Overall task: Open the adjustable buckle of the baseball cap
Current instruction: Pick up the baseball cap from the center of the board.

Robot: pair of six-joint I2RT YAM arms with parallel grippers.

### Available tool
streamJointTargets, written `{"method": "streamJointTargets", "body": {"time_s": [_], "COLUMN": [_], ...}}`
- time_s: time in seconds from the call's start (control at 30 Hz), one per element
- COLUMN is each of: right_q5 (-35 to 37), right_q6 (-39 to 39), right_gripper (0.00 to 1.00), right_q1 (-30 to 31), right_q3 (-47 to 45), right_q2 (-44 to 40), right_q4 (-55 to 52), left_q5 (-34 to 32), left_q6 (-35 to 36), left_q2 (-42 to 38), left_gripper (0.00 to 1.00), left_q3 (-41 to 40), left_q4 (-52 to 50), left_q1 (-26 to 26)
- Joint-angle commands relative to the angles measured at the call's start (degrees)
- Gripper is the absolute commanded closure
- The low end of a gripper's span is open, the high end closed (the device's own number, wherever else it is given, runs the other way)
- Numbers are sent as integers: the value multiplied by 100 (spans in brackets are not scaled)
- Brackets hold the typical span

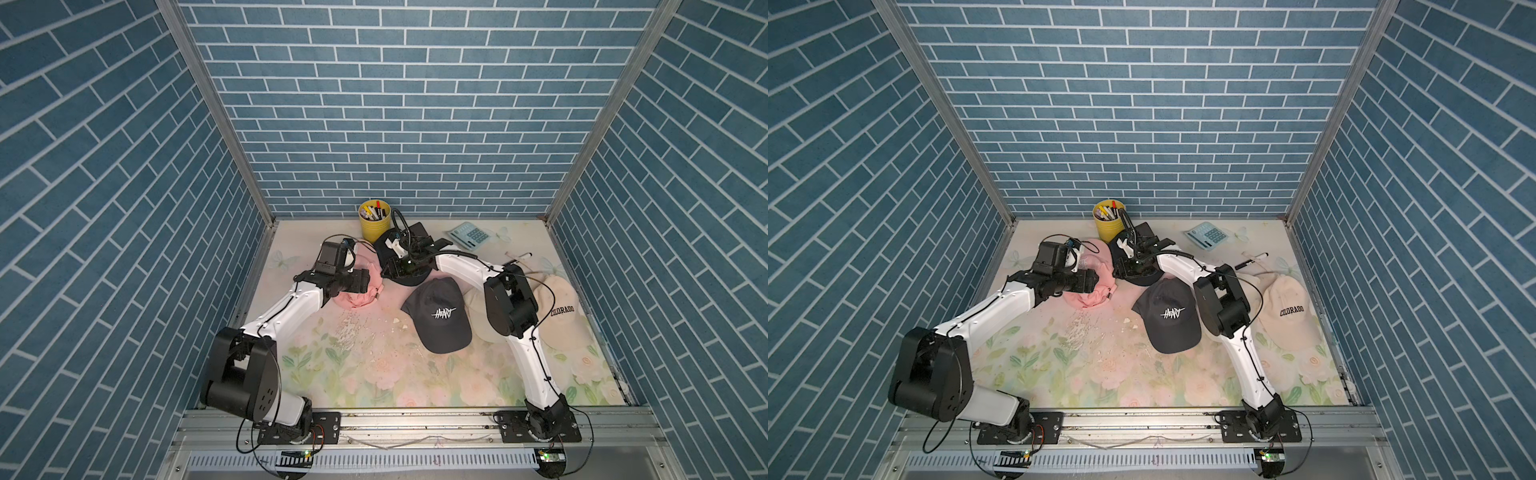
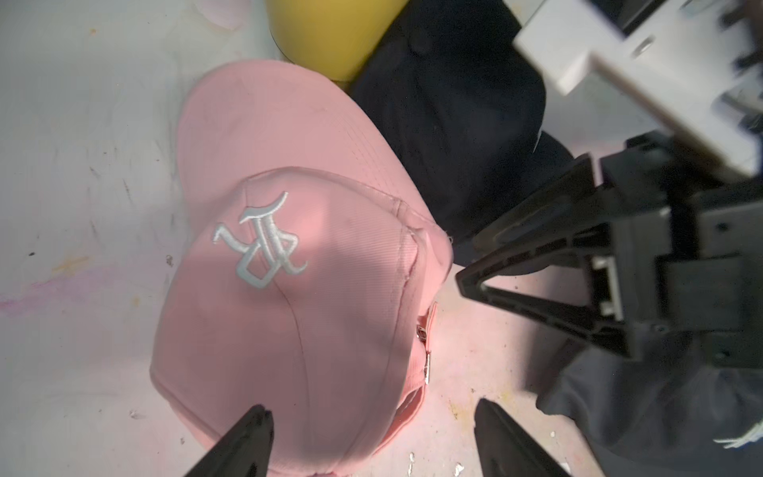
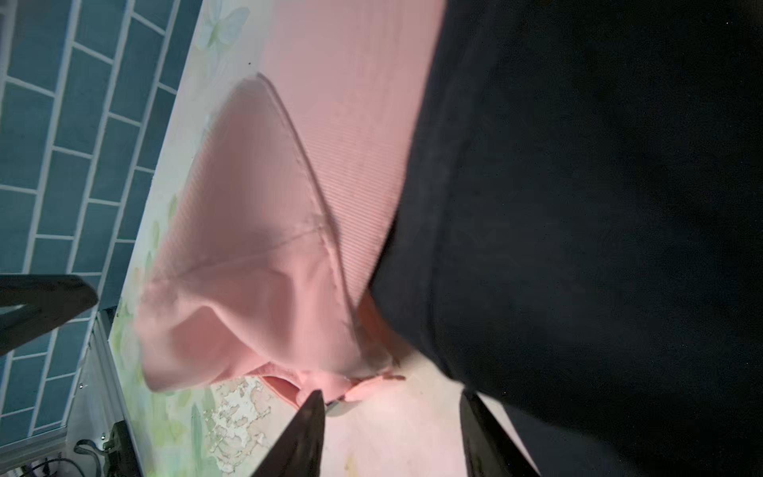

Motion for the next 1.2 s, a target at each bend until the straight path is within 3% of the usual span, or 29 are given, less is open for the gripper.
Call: {"method": "streamJointTargets", "body": {"time_s": [0.0,0.2,0.53,0.6,0.97,1.17], "right_q5": [251,349,641,608,-22,70], "right_q6": [-378,-621,-1400,-1650,-2685,-3874], "right_gripper": [47,48,49,50,55,54], "right_q1": [-140,-159,-159,-158,-159,-141], "right_q3": [-191,-646,-1977,-2164,-3024,-3430], "right_q2": [-544,-956,-1689,-1768,-2278,-2790], "right_q4": [72,280,1792,2055,3188,3370], "left_q5": [-533,-987,-843,-813,-126,760], "left_q6": [245,116,445,507,898,1357], "left_q2": [321,868,768,693,-70,-201], "left_gripper": [18,20,75,82,90,91], "left_q3": [265,631,978,1027,1764,2574], "left_q4": [-144,-356,-1001,-1121,-1814,-2390], "left_q1": [-144,-202,-201,-204,-202,-195]}}
